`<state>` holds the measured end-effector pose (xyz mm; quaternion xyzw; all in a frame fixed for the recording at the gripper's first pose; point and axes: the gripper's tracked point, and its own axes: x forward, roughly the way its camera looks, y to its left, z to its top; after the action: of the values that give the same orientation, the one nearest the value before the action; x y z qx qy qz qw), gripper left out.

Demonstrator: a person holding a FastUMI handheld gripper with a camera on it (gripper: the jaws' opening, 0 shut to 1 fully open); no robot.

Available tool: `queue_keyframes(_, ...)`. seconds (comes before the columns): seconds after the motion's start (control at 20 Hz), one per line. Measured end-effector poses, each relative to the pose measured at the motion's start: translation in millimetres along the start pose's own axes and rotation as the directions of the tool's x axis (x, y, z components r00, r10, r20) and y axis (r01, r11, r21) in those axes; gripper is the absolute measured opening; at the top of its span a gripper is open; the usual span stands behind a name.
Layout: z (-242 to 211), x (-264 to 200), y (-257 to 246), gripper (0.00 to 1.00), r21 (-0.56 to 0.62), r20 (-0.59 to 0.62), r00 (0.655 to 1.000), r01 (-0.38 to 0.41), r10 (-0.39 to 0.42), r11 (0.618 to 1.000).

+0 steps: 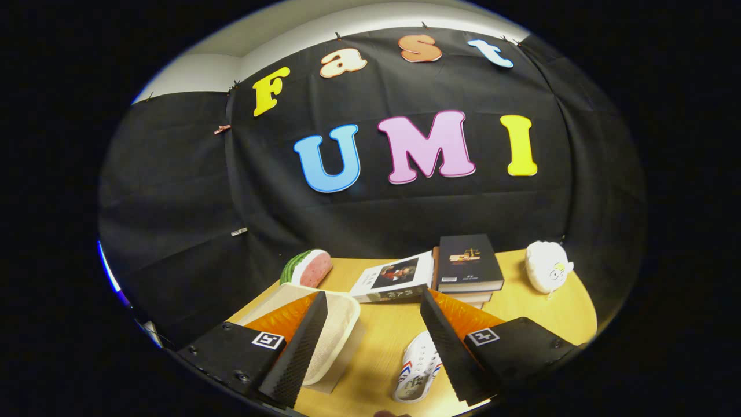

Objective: Open the storage box then place both shoes into the box .Put the left shoe in first, then the right shoe, with the right side of both shoes facing outward in a uniform manner.

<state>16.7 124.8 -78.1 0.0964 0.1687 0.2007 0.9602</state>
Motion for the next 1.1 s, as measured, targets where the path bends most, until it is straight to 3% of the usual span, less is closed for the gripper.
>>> queue_keyframes(0.2, -38, 12, 23, 0.98, 0.097, -0.144, 0.985, -0.079, 0.093, 0.992)
queue_keyframes(0.4, -84, 17, 60, 0.98, 0.283, -0.305, 0.918, -0.168, 0.254, 0.944)
queue_keyframes(0.55, -117, 18, 68, 0.98, 0.45, -0.415, 0.852, -0.113, 0.32, 0.886)
queue_keyframes(0.7, -135, 28, 67, 0.98, 0.538, -0.452, 0.816, -0.072, 0.36, 0.84)
queue_keyframes(0.85, -145, 30, 81, 0.98, 0.642, -0.457, 0.769, -0.063, 0.447, 0.764)
queue_keyframes(1.1, -163, 45, 85, 0.96, 0.651, -0.483, 0.739, -0.057, 0.471, 0.757)
